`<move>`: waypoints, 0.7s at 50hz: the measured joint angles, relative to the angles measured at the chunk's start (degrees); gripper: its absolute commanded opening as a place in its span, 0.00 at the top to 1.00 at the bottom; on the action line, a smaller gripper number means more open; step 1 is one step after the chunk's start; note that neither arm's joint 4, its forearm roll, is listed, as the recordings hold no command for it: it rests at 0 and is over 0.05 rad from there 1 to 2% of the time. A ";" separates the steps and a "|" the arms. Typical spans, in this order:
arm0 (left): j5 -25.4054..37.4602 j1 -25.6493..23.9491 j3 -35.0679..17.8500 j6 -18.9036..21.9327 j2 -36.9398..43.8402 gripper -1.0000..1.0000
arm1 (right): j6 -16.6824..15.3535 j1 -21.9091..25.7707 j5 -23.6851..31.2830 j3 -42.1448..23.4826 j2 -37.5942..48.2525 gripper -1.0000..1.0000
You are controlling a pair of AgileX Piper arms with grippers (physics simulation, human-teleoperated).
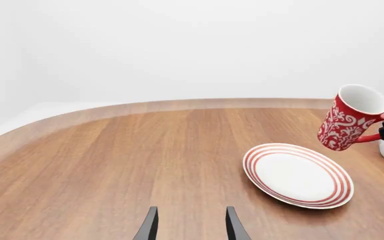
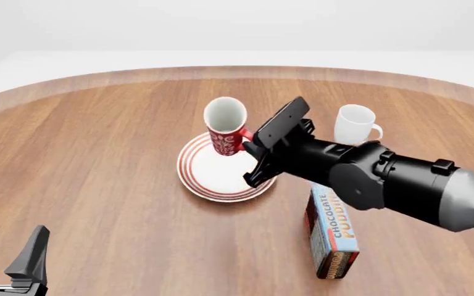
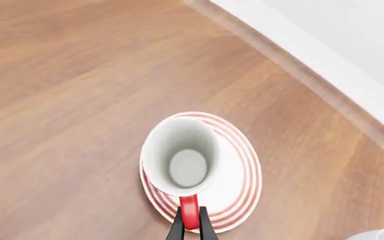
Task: Pick up the red mug and put it on the plate
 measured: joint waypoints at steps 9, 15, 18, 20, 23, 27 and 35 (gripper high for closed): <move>0.00 0.00 0.00 0.00 0.00 0.00 | -0.40 -1.45 -1.31 -2.02 3.32 1.00; 0.00 0.00 0.00 0.00 0.00 0.00 | -0.66 -2.48 -2.28 -2.96 5.05 1.00; 0.00 0.00 0.00 0.00 0.00 0.00 | -0.78 -2.97 -2.69 -3.41 5.78 1.00; 0.00 0.00 0.00 0.00 0.00 0.00 | -0.85 -3.24 -2.94 -3.64 6.19 1.00; 0.00 0.00 0.00 0.00 0.00 0.00 | -0.92 -3.60 -3.31 -3.88 6.74 1.00; 0.00 0.00 0.00 0.00 0.00 0.00 | -0.95 -3.96 -3.84 -3.98 7.40 1.00; 0.00 0.00 0.00 0.00 0.00 0.00 | -0.59 -4.39 -5.06 -3.91 8.89 1.00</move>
